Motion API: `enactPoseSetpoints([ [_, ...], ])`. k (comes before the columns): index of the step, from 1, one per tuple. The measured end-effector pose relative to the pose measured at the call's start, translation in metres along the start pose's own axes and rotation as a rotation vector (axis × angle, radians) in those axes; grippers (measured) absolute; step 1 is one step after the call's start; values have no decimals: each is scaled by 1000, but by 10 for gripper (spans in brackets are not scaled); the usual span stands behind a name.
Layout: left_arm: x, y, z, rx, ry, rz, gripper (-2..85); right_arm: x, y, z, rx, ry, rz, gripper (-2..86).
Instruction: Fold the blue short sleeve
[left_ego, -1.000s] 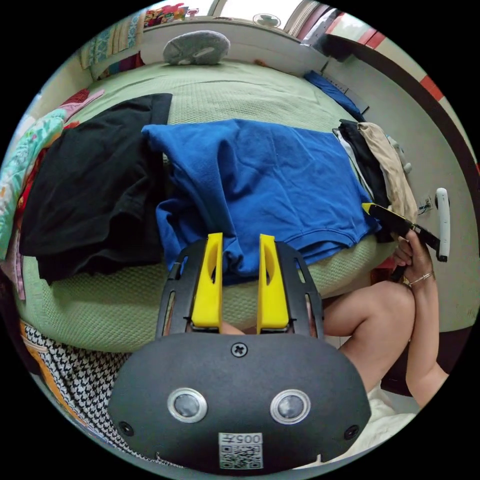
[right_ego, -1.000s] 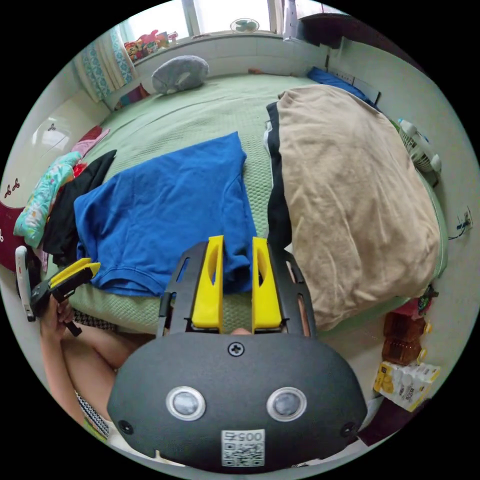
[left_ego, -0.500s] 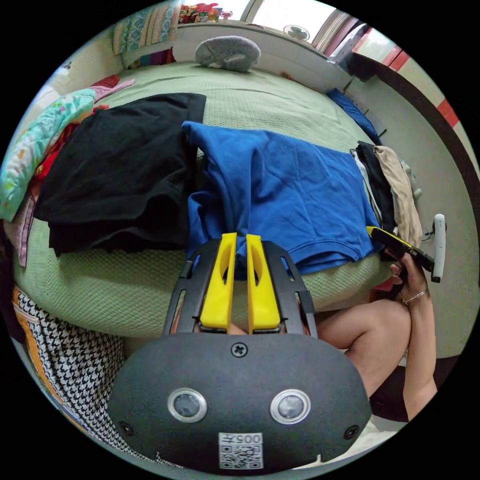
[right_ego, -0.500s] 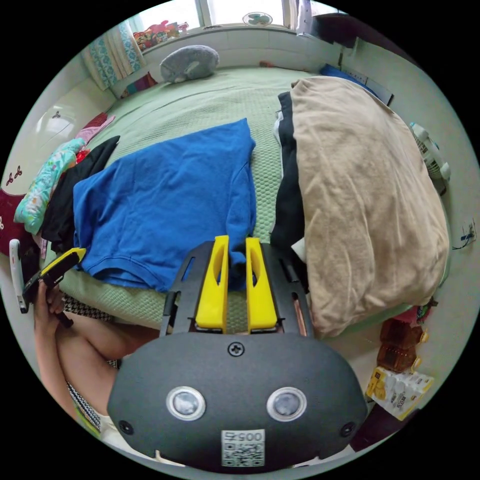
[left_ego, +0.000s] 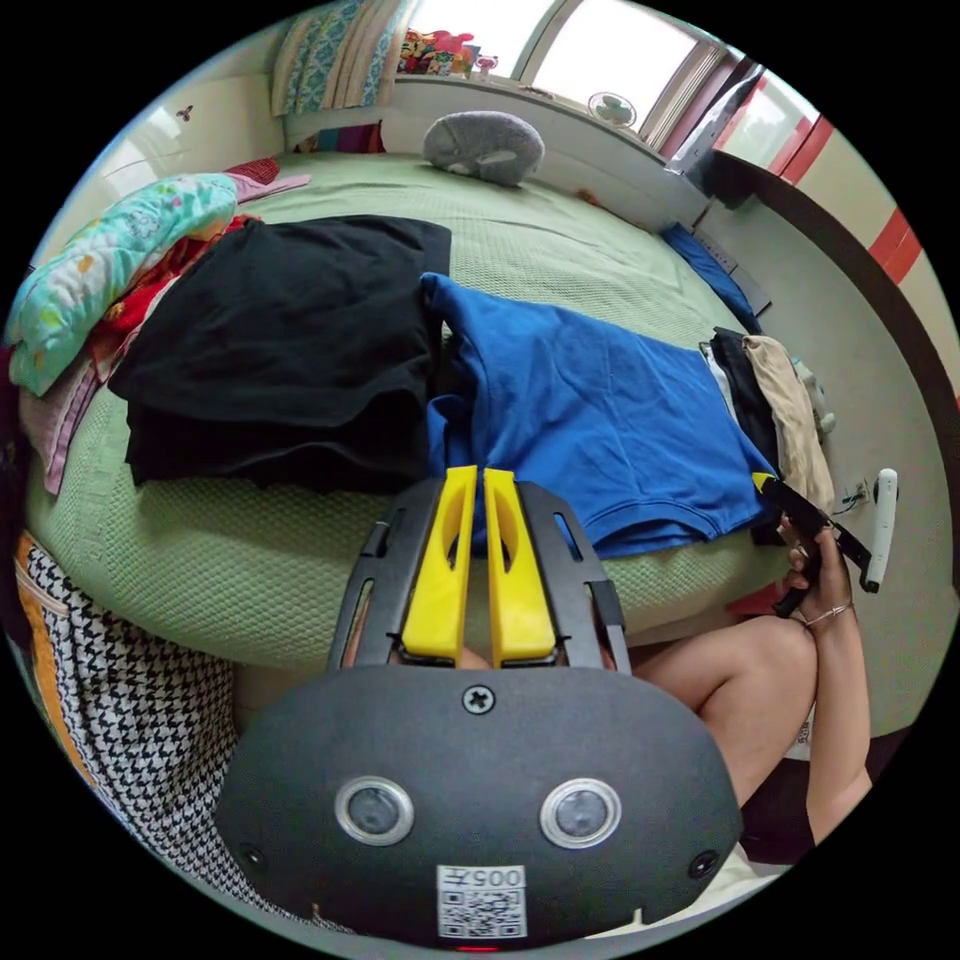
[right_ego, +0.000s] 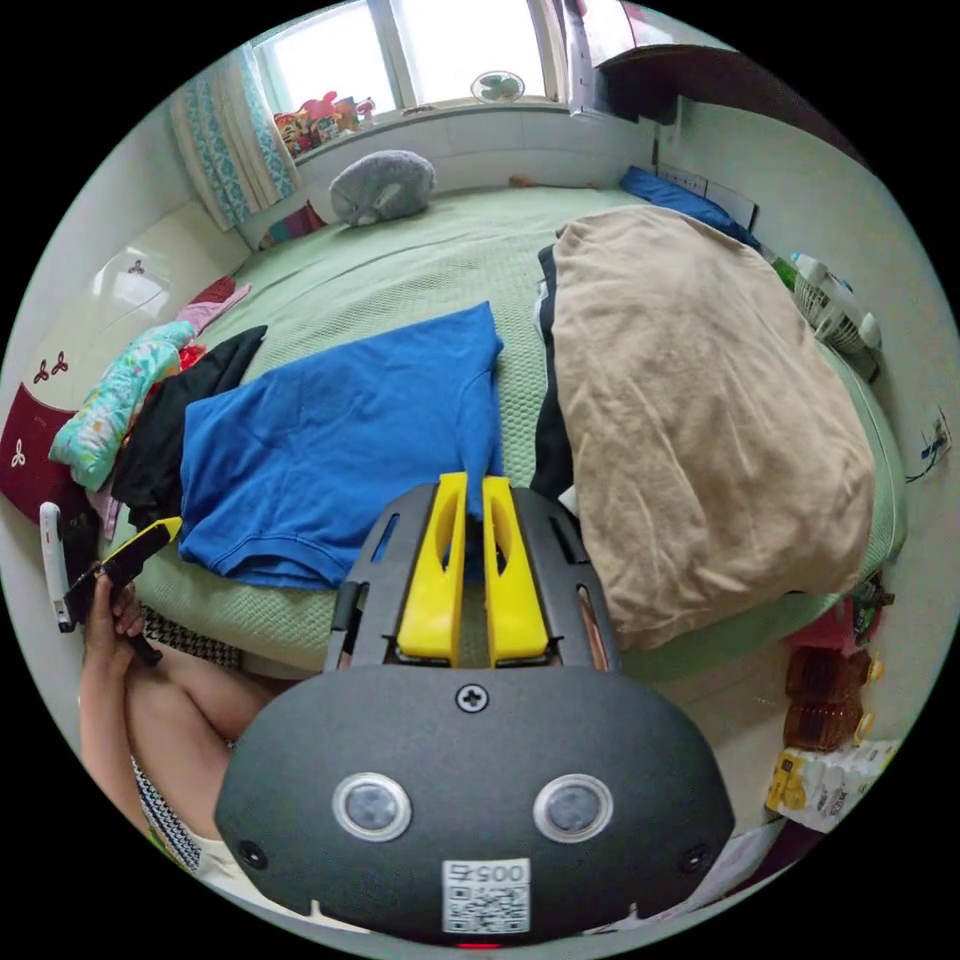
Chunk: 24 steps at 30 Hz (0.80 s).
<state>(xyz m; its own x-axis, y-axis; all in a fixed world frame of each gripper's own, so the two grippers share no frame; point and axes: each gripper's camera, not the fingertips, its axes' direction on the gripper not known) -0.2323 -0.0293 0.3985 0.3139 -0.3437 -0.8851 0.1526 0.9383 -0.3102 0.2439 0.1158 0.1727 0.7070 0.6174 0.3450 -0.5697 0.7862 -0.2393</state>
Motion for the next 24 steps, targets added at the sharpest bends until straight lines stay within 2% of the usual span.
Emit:
enactPoseSetpoints([
  [5,-7,2,4,-39,-38,-14,21,3,-7,31,-182,14,23,-5],
  [18,-26,4,16,-118,-45,-31,4,2,3,28,-185,-60,71,12],
  [24,-33,4,17,-125,-25,-32,3,-12,21,-14,34,-16,102,79],
])
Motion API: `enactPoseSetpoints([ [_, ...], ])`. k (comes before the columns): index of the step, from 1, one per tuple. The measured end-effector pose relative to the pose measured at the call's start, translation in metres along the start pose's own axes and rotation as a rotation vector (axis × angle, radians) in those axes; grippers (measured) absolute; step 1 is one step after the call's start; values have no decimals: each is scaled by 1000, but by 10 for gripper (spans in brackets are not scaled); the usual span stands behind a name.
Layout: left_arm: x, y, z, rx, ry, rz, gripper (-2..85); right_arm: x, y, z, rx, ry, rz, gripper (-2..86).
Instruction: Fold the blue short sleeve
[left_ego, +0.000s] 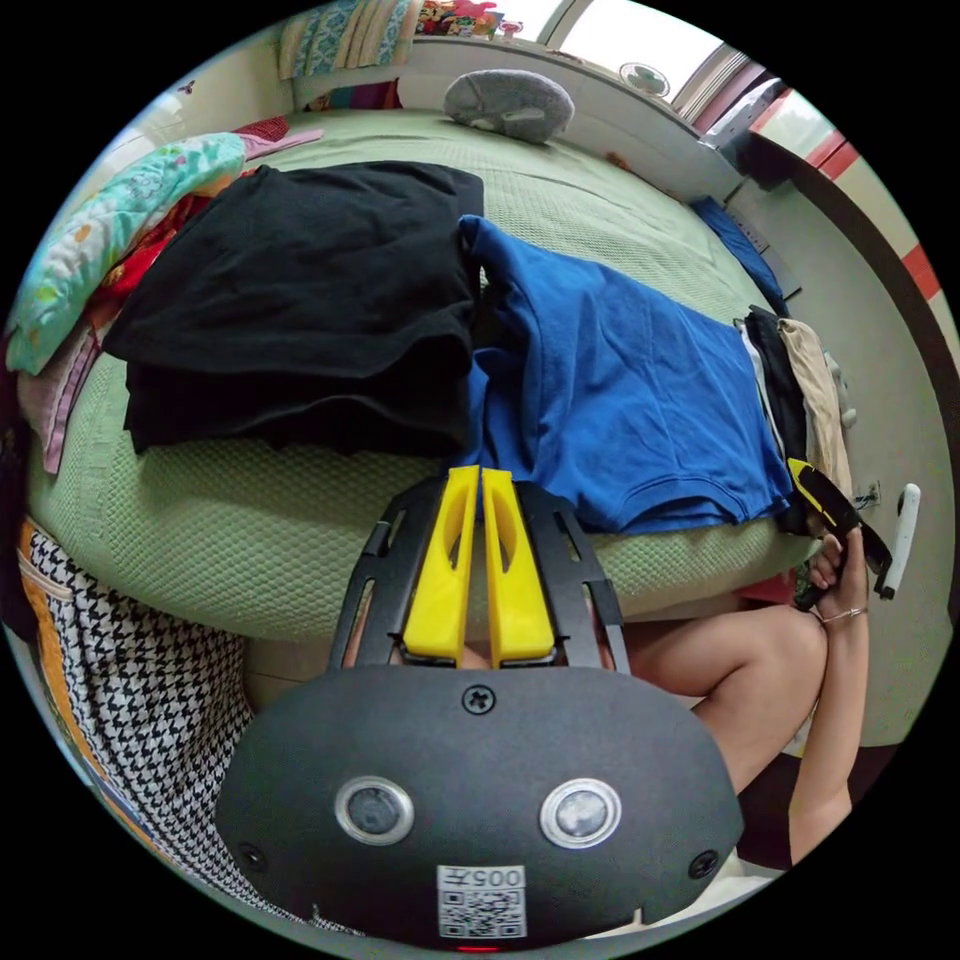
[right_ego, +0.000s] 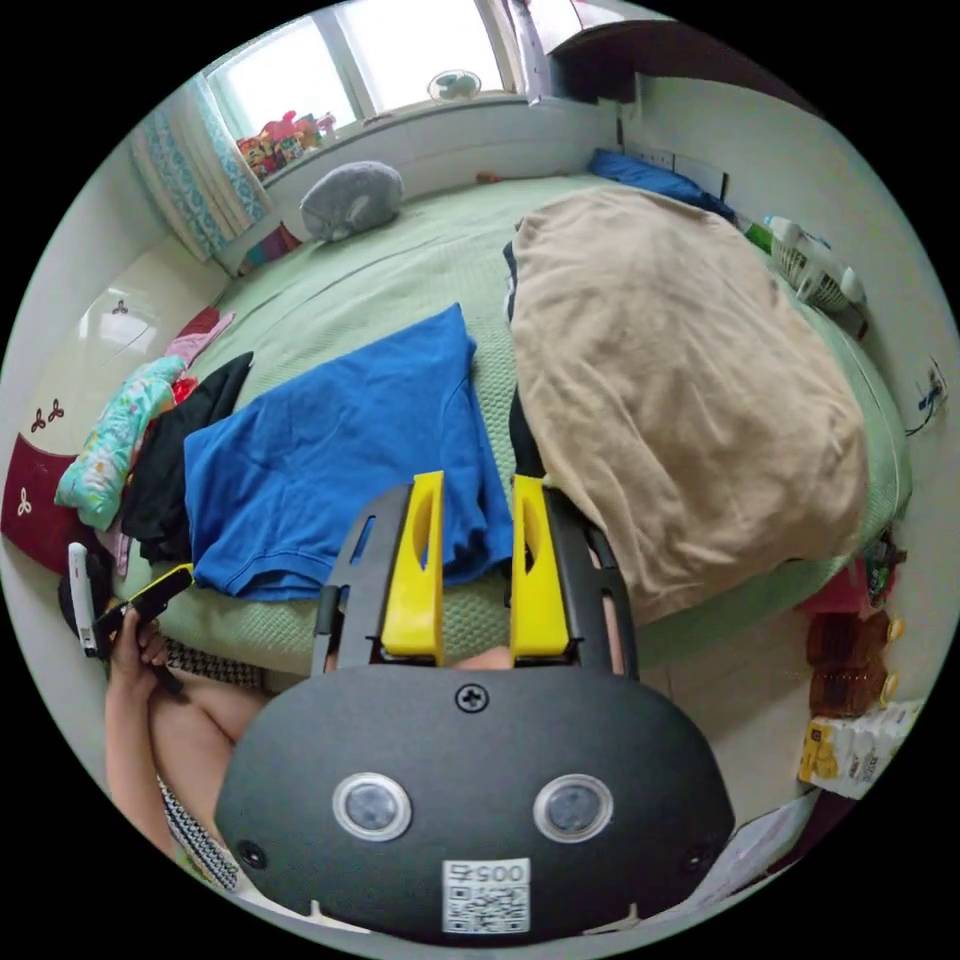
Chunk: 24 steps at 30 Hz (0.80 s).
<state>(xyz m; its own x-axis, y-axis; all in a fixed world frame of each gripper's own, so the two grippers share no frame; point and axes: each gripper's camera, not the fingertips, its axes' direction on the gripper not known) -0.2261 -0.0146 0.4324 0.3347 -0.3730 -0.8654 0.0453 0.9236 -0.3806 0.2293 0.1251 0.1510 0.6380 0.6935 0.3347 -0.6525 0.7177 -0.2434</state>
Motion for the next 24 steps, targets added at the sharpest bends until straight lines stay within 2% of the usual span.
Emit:
enactPoseSetpoints([
  [2,-3,0,0,0,7,-6,3,-10,7,-12,68,4,-22,96],
  [9,-9,0,-1,3,21,-11,-2,-78,24,-17,121,43,-245,140],
  [13,-6,-1,2,-8,2,8,-4,-130,36,-20,159,-107,-357,160],
  [19,-5,-1,5,-16,-21,27,-5,-227,53,-4,113,-240,-558,164],
  [24,-12,2,4,-12,-13,18,-6,-316,84,19,46,-226,-842,196],
])
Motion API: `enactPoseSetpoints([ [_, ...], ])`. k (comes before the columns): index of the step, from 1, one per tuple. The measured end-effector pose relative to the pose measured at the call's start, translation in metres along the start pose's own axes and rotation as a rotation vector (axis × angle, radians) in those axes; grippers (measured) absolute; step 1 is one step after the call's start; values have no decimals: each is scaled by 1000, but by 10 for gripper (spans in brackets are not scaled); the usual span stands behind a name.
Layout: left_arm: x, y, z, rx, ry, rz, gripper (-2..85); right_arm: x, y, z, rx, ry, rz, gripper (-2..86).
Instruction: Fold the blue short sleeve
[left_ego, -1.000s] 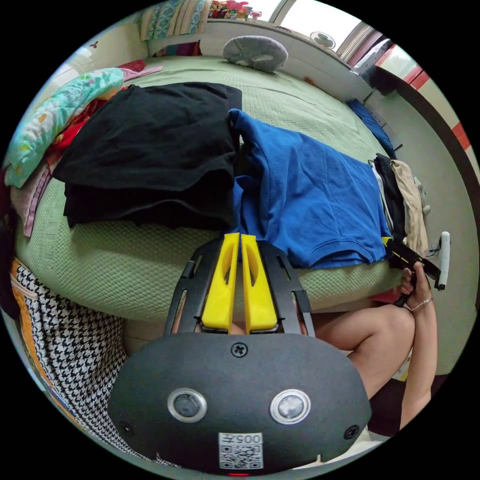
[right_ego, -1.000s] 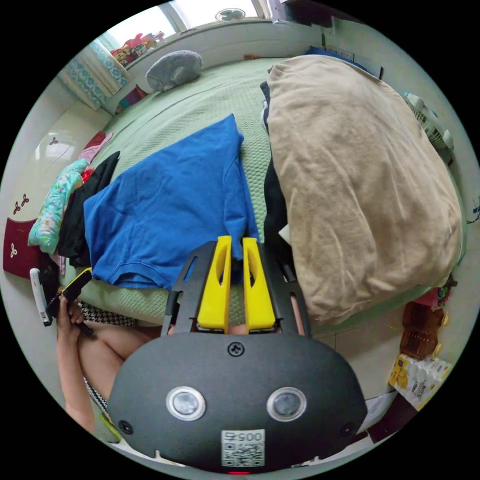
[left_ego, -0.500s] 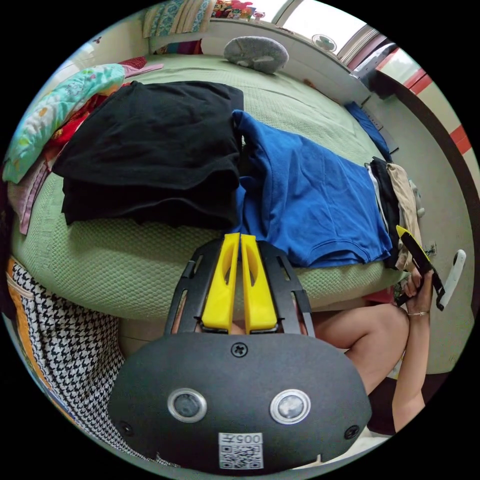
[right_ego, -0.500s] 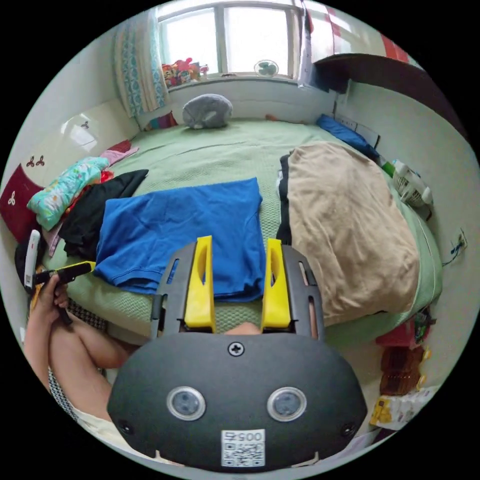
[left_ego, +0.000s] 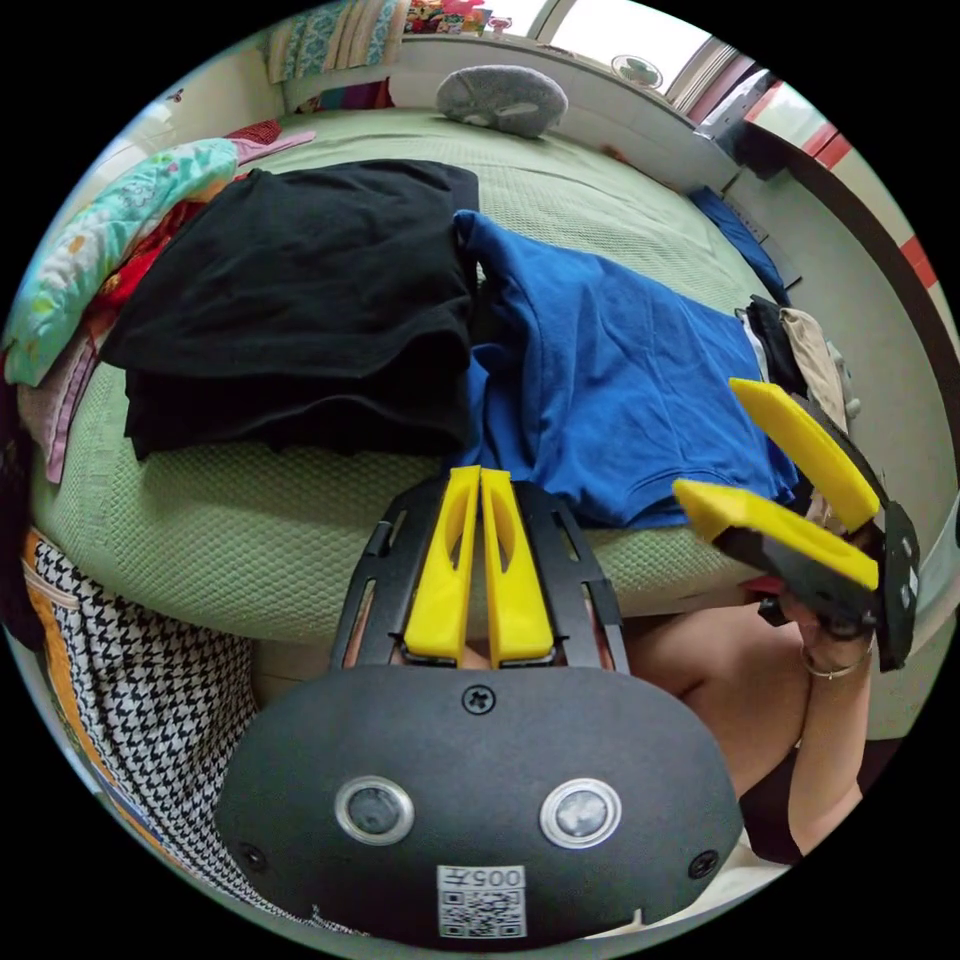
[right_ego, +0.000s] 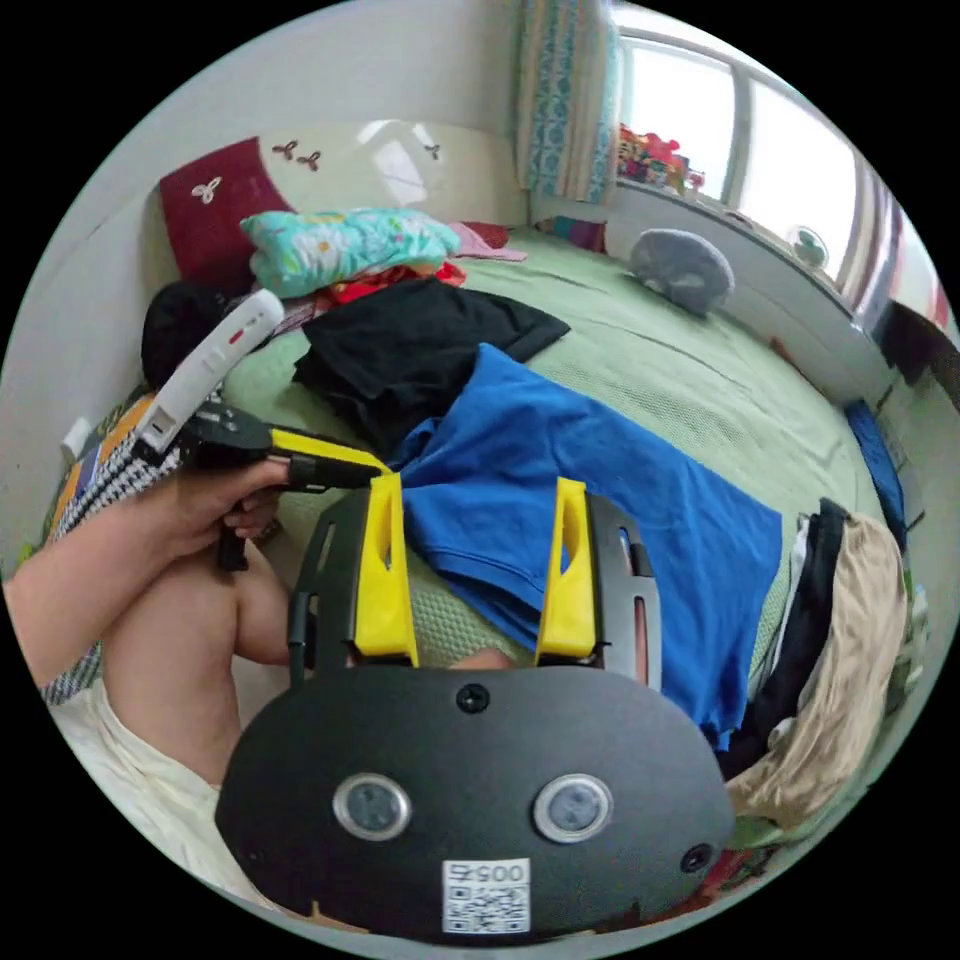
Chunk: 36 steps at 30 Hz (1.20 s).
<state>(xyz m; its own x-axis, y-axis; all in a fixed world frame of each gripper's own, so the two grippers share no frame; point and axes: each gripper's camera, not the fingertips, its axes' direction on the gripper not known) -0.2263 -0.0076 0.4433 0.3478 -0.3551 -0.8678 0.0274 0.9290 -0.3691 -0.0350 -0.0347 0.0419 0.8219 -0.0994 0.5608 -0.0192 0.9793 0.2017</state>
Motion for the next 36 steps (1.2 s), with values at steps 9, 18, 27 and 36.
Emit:
enactPoseSetpoints([
  [9,-21,9,-5,16,47,-37,-6,-60,-35,78,-198,10,-160,180],
  [18,-28,13,-8,20,52,-45,-5,-47,-46,120,-300,35,-84,82],
  [27,-25,16,-8,11,38,-36,-5,24,-41,109,-188,-150,185,-12],
  [36,-20,17,-7,-6,16,-27,-5,115,-9,105,-57,-455,498,-9],
])
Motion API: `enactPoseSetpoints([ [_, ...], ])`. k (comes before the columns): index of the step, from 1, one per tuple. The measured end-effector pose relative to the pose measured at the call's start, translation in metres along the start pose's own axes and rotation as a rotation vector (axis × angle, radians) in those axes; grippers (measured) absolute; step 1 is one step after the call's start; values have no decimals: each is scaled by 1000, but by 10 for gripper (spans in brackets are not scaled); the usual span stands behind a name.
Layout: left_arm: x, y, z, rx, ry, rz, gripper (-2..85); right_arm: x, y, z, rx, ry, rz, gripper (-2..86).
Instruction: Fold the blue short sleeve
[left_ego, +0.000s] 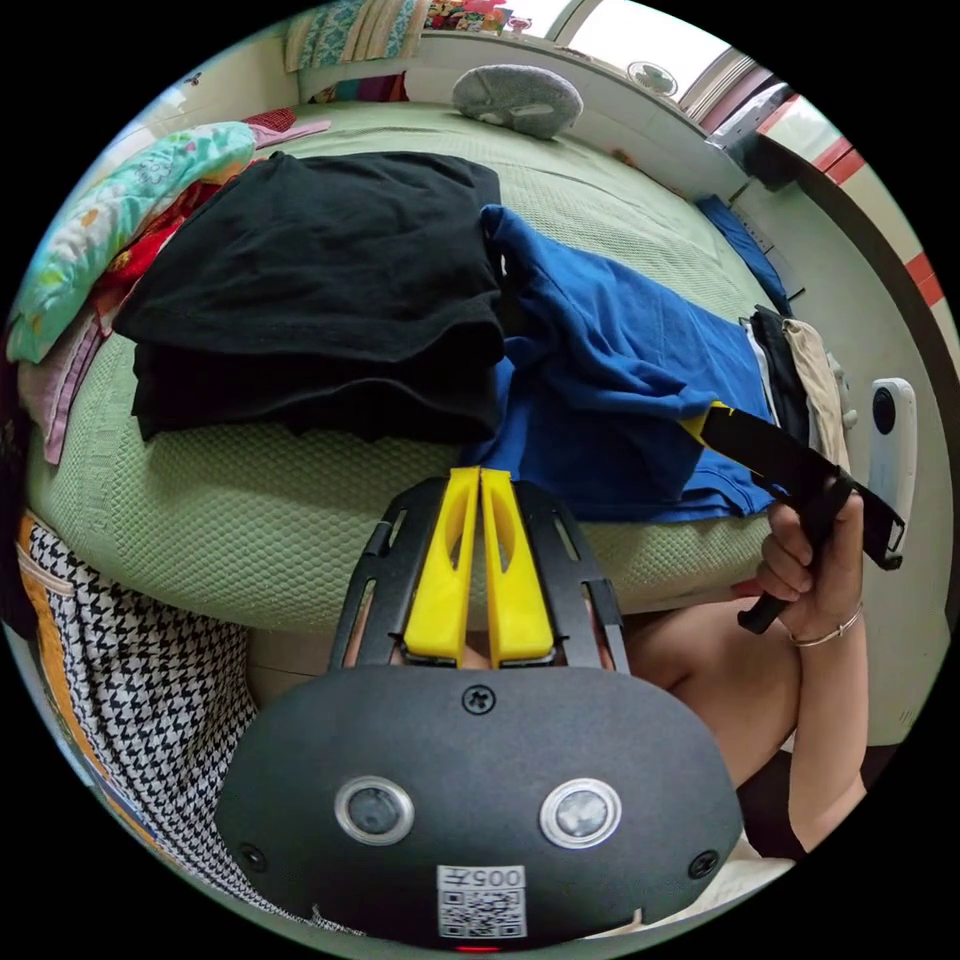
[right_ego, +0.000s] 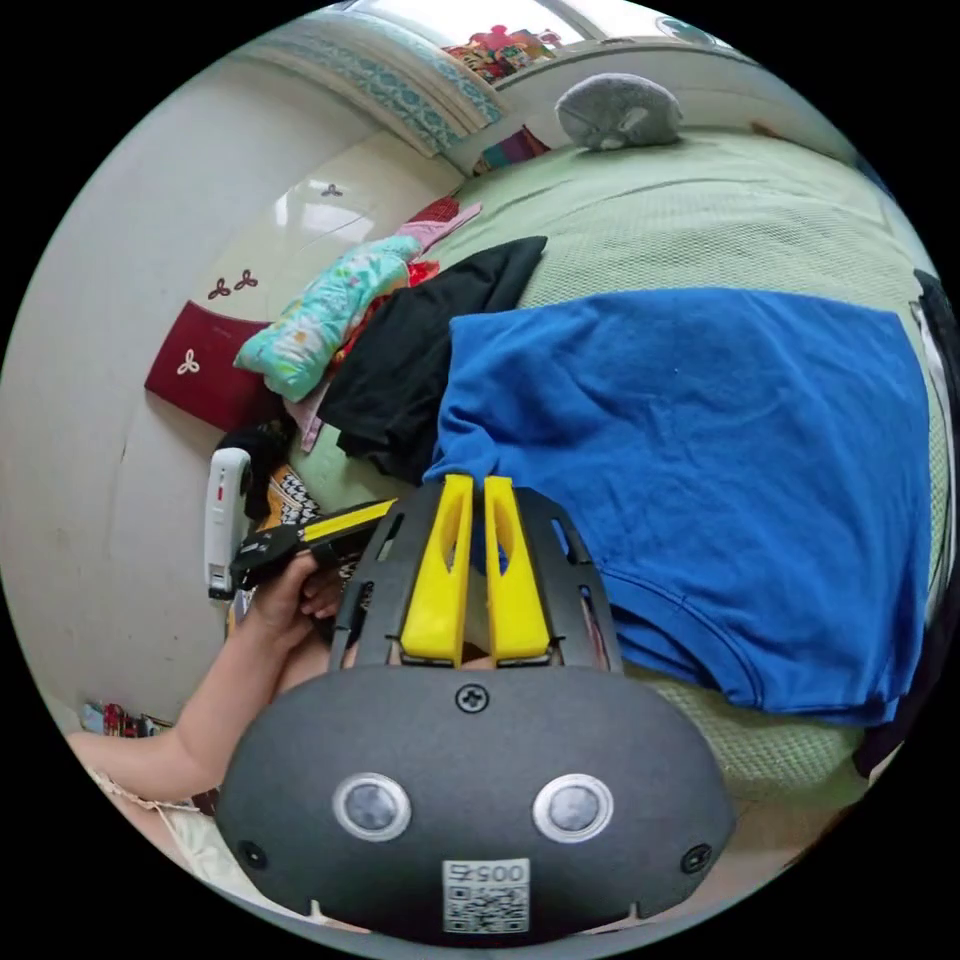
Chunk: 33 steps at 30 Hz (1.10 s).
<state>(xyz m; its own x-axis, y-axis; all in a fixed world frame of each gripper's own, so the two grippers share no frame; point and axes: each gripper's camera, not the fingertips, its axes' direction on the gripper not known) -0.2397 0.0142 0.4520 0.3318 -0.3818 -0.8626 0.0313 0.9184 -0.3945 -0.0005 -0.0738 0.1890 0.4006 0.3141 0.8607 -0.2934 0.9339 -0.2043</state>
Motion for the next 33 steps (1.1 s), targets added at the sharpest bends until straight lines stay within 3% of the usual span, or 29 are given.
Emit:
enactPoseSetpoints([
  [8,1,15,-24,106,57,-16,11,-23,3,17,-75,226,-245,-15],
  [12,-5,18,-24,109,54,-41,30,-23,2,27,-111,205,-275,-14],
  [16,-3,9,-1,-21,46,-20,49,-17,-2,31,-127,194,-253,-14],
  [27,10,7,10,-73,-67,88,20,-16,2,32,-142,226,-293,-14],
  [33,18,19,-6,-41,26,179,3,-12,6,21,-109,217,-284,-15],
])
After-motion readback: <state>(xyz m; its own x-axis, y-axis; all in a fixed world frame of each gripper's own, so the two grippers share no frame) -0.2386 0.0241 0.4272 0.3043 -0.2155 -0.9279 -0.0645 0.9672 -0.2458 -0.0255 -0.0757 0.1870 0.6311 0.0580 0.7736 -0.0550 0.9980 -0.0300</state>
